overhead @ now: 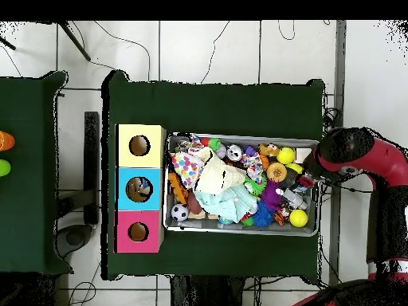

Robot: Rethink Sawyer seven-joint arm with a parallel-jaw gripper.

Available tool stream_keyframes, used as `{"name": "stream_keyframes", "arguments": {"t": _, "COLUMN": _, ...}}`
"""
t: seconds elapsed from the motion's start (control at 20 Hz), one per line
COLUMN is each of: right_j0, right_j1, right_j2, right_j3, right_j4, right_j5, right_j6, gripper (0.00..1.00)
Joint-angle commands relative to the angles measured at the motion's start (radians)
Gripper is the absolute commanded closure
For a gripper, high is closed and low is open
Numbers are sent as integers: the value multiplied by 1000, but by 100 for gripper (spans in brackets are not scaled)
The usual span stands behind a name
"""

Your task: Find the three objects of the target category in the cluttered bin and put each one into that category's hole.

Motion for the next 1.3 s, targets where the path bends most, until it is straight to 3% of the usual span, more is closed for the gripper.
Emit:
{"name": "stream_keyframes", "arguments": {"t": 0.05, "right_j0": -37, "right_j1": -14, "right_j2": -10, "right_j3": 116, "right_j4": -64, "right_j5": 4, "right_j6": -331, "gripper": 0}}
{"name": "stream_keyframes", "arguments": {"t": 0.3, "right_j0": -51, "right_j1": 31, "right_j2": -9, "right_j3": 140, "right_j4": -74, "right_j5": -88, "right_j6": -297, "gripper": 0}}
{"name": "stream_keyframes", "arguments": {"t": 0.5, "right_j0": -59, "right_j1": 36, "right_j2": -3, "right_j3": 128, "right_j4": -77, "right_j5": -89, "right_j6": -312, "gripper": 0}}
{"name": "stream_keyframes", "arguments": {"t": 1.0, "right_j0": -43, "right_j1": 56, "right_j2": -13, "right_j3": 153, "right_j4": -61, "right_j5": -183, "right_j6": -186, "gripper": 0}}
{"name": "stream_keyframes", "arguments": {"t": 1.3, "right_j0": -35, "right_j1": 67, "right_j2": -15, "right_j3": 141, "right_j4": -60, "right_j5": -217, "right_j6": -174, "gripper": 0}}
